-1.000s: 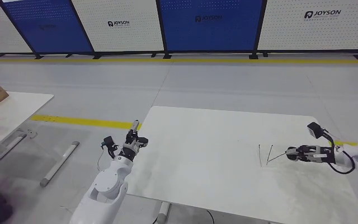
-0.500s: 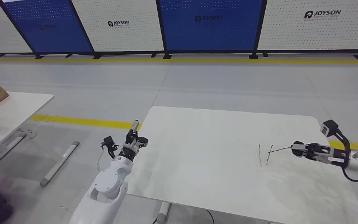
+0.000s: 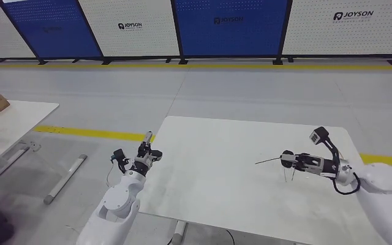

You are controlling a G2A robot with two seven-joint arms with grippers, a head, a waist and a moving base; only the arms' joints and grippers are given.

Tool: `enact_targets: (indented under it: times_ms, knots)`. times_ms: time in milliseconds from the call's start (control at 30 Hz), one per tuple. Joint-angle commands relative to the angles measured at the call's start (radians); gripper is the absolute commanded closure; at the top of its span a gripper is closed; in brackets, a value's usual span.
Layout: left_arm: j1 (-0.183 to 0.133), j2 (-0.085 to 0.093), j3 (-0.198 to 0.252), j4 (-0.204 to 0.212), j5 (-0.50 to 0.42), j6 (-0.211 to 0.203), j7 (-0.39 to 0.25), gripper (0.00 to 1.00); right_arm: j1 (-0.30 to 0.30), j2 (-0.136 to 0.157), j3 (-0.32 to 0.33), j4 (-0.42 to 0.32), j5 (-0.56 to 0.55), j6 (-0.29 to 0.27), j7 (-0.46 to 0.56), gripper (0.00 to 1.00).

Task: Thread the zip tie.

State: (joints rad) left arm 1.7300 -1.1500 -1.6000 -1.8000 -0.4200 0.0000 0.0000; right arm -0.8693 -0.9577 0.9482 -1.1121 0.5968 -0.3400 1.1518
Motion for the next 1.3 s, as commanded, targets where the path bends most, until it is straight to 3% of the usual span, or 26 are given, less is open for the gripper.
enact_targets:
  times_ms: [0,300,433,567,733,833,1167,1267]
  knots:
    - [0.000,0.000,0.000,0.000,0.000,0.000,0.000,0.00,0.009,-0.023,-0.047,0.009,0.008,0.007,-0.043,1.00]
    - [-0.003,0.000,0.002,0.000,-0.004,0.002,-0.006,0.00,0.009,-0.023,-0.047,0.009,0.008,0.007,-0.043,1.00]
    - [-0.016,0.001,0.018,-0.037,-0.017,0.026,-0.102,0.00,-0.014,-0.027,-0.034,0.006,0.070,0.010,-0.067,1.00]
    - [-0.031,0.006,0.058,-0.083,-0.017,0.111,-0.251,0.00,-0.052,-0.040,0.016,-0.019,0.214,0.000,-0.039,1.00]
    - [-0.064,0.006,0.148,-0.098,0.081,0.162,-0.310,0.00,-0.086,-0.066,0.046,-0.052,0.219,0.000,-0.055,1.00]
    - [-0.087,0.004,0.185,-0.073,0.125,0.152,-0.290,0.00,-0.086,-0.071,0.040,-0.045,0.214,0.000,-0.059,1.00]
    - [-0.090,0.003,0.188,-0.068,0.121,0.150,-0.287,0.00,-0.088,-0.071,0.040,-0.048,0.212,0.001,-0.066,1.00]
    - [-0.093,0.003,0.207,-0.061,0.146,0.140,-0.300,0.00,-0.100,-0.083,0.014,-0.083,0.134,0.000,-0.178,1.00]
